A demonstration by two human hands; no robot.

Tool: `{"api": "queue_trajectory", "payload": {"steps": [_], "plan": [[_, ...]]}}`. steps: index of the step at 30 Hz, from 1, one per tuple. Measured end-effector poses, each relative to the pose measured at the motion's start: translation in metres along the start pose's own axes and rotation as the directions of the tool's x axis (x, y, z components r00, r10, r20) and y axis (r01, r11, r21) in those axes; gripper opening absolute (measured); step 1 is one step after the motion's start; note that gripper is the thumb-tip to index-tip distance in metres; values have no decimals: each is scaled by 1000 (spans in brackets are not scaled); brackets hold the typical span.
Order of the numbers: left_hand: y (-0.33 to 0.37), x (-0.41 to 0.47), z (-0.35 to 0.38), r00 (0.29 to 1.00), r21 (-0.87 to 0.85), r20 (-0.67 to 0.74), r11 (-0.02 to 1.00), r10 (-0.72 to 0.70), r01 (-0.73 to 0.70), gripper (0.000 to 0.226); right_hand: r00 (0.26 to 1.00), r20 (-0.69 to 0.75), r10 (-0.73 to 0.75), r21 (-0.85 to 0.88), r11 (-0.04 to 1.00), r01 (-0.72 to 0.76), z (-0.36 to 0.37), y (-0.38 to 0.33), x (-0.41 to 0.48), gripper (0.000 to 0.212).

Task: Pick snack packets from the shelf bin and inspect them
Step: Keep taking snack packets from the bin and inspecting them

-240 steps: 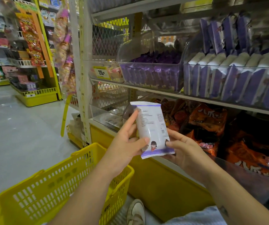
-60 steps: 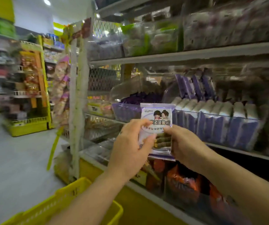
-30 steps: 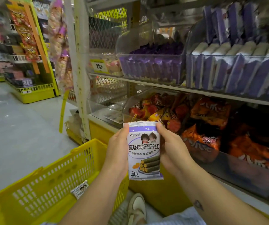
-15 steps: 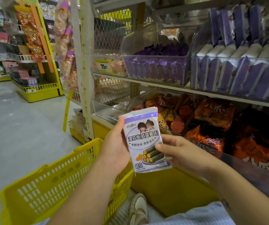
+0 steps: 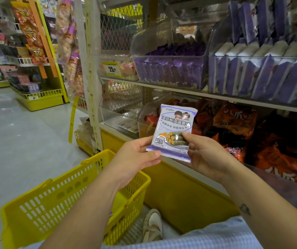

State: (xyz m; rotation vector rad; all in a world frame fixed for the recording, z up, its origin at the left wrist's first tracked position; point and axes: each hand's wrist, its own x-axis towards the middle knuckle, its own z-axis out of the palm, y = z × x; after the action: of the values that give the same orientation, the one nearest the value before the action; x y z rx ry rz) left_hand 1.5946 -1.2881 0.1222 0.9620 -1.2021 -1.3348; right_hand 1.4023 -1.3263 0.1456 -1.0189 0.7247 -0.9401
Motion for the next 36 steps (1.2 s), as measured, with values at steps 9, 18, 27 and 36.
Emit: {"api": "queue_trajectory", "payload": {"steps": [9, 18, 27, 36], "plan": [[4, 1, 0, 997, -107, 10, 991, 82, -80, 42, 997, -69, 45, 97, 995, -38, 3, 0, 2, 47], [0, 1, 2, 893, 551, -194, 798, 406, -244, 38, 989, -105, -104, -93, 991, 95, 20, 3, 7, 21], [-4, 0, 15, 957, 222, -128, 948, 262, -229, 46, 935, 128, -332, -569, 747, 343, 37, 25, 8, 29], [-6, 2, 5, 993, -47, -31, 992, 116, -117, 53, 915, -37, -402, -515, 792, 328, 24, 9, 12, 41]]}}
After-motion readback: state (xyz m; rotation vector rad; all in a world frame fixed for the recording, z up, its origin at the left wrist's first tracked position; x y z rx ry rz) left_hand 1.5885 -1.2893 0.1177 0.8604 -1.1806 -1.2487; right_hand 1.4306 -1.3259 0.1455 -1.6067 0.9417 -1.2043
